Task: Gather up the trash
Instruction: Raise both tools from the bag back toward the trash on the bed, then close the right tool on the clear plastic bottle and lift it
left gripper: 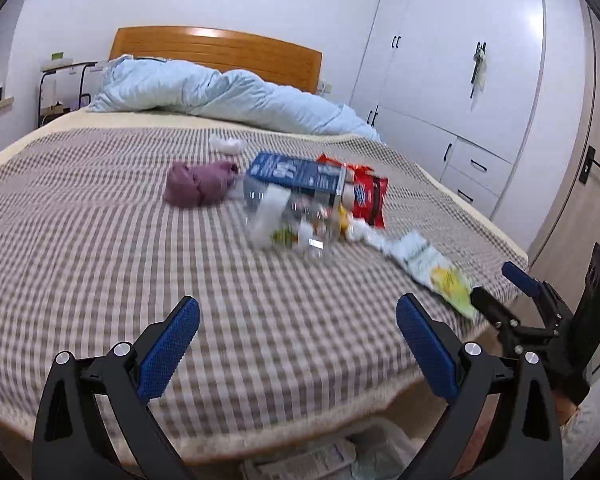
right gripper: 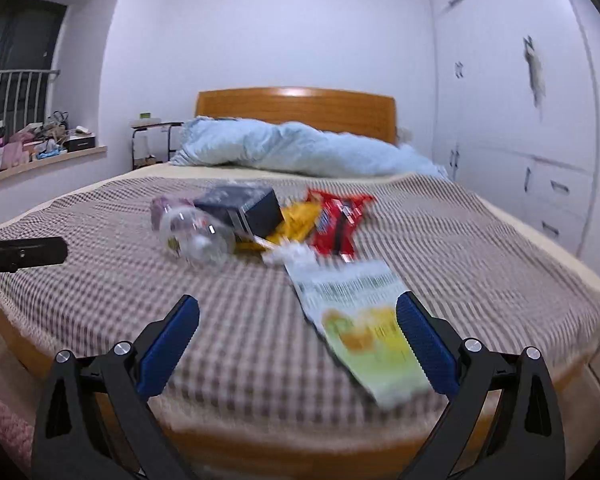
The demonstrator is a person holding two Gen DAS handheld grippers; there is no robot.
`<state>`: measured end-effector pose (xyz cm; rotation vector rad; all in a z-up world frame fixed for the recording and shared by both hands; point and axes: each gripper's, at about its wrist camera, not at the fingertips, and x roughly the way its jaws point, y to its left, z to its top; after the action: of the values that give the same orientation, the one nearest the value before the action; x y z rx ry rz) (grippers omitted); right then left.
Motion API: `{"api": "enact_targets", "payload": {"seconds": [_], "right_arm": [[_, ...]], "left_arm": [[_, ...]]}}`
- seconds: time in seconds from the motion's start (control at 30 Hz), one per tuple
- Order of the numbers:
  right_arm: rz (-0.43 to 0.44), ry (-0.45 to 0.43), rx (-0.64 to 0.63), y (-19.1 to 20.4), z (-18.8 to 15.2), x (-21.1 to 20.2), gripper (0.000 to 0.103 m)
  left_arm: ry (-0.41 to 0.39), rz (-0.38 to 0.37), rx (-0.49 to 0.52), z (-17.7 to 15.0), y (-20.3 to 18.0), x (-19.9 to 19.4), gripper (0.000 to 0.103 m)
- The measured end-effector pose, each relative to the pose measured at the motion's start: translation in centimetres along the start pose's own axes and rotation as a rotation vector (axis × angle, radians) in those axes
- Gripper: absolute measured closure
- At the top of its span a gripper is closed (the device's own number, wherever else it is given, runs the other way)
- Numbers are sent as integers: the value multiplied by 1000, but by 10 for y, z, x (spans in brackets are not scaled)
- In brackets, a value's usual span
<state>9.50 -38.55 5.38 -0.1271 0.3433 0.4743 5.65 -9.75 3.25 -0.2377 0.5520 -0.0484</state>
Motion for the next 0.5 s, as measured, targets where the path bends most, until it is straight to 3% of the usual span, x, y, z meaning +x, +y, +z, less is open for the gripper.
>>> {"api": "enact_targets", "payload": {"seconds": [0.2, 0.37, 0.5], "right_arm": [[78, -9, -8, 25, 30, 53, 8], [171, 118, 101, 33, 42, 114, 8], [246, 243, 254, 27, 44, 153, 8]], "left_arm": [[-9, 56, 11, 34, 3, 21, 8], [-61, 133, 11, 54, 22, 33, 8], [-52, 149, -93, 60, 51, 46, 8]]}}
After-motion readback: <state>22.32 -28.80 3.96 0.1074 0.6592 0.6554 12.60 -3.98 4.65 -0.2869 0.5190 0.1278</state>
